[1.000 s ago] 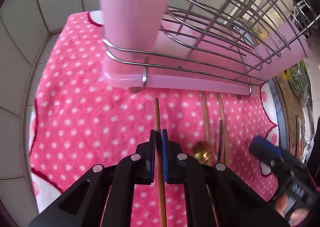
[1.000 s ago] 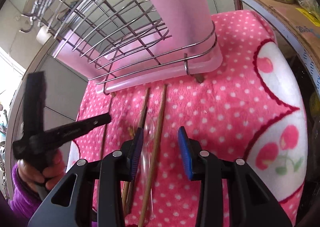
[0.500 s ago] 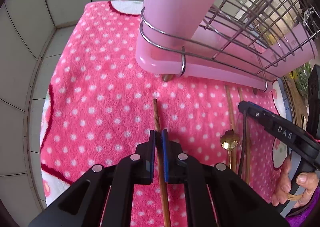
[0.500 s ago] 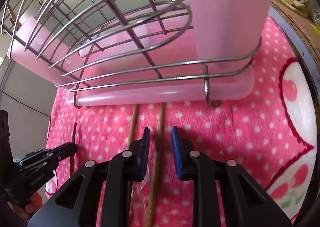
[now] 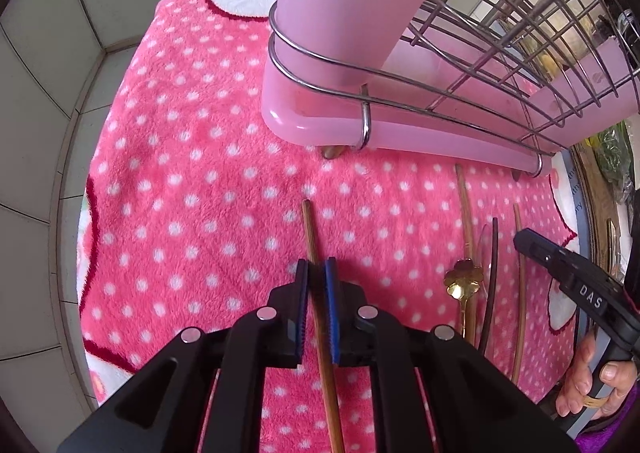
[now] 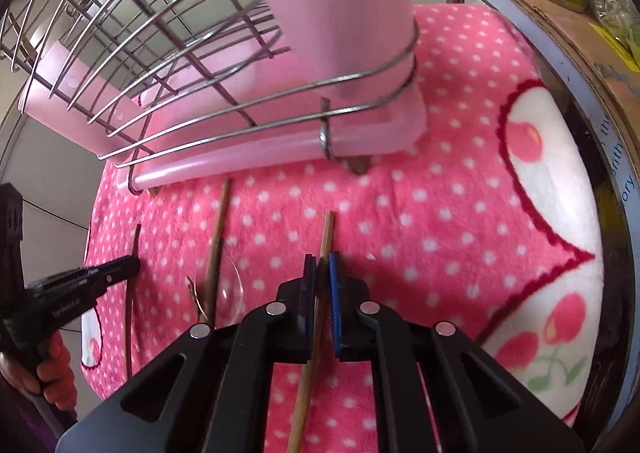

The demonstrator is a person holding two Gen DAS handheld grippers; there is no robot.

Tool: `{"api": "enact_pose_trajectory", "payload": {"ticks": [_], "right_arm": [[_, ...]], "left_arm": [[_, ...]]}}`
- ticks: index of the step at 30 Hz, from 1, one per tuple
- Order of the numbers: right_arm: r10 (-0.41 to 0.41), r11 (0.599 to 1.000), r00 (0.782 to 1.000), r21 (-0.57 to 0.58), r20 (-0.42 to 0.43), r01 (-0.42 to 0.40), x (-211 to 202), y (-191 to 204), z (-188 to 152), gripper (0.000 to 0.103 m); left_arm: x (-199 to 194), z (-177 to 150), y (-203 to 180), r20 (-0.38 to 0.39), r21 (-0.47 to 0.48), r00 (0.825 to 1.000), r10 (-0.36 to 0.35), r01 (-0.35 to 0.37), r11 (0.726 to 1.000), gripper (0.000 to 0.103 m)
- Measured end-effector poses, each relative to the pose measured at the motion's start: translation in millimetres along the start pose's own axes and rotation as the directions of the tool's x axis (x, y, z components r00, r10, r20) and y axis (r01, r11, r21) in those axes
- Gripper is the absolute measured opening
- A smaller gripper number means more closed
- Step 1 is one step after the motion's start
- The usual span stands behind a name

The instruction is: Organize utensils

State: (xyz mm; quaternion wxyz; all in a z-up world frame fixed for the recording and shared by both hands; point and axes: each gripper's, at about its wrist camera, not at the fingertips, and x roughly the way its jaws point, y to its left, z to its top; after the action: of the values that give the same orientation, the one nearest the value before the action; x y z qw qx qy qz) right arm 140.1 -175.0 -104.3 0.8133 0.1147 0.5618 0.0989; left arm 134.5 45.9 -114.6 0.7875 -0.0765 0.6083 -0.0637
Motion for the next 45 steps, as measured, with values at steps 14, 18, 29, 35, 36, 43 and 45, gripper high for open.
{"api": "enact_pose_trajectory", "payload": {"ticks": [14,18,29,35,36,43,45], "right_arm": [[-0.016,0.999,1.0,-0.051,-0.008,0.015,5.4,11.6,-8.5,0.008],[0.045,0.999,0.997,-0.009,0.06,-0.045,-15.5,-2.5,-11.8,0.007],[0.122,0.992,0.941,-0.037,0.315,-0.117,-116.2,-27.9,-24.1,0.007],[0.1,0.993,0.954,-0.095,0.283,-0.076,-116.7,-7.7,-30.1,0.007],[0.094,0.992,0.967,-0.101,0.235,-0.071,-106.8,-3.6,-28.8,0.007],[0.055,0.998,0.998,-0.028,0.016,-0.055,-46.2,-6.8,-3.9,0.032],[0.021,1.0,1.0,-0.005,-0.019,-0.021,-35.1,-9.7,3.2,0.032]], "left_arm": [[2.2,8.8,-19.9,0.015,0.041,0.999,0.036,-0.037,0.998,0.006],[-12.5,1.8,-12.9,0.047,0.002,0.998,-0.031,0.031,1.0,0.005],[-111.7,-17.8,-16.2,0.324,0.056,0.936,-0.137,0.125,0.991,0.005],[-139.1,-34.3,-19.8,0.414,0.098,0.895,-0.168,0.139,0.985,0.005],[-140.8,-33.8,-20.7,0.416,0.097,0.894,-0.169,0.141,0.985,0.005],[-156.5,-38.9,-16.4,0.442,0.09,0.878,-0.183,0.16,0.983,0.005],[-155.8,-39.7,-15.4,0.446,0.096,0.876,-0.184,0.157,0.983,0.005]]}}
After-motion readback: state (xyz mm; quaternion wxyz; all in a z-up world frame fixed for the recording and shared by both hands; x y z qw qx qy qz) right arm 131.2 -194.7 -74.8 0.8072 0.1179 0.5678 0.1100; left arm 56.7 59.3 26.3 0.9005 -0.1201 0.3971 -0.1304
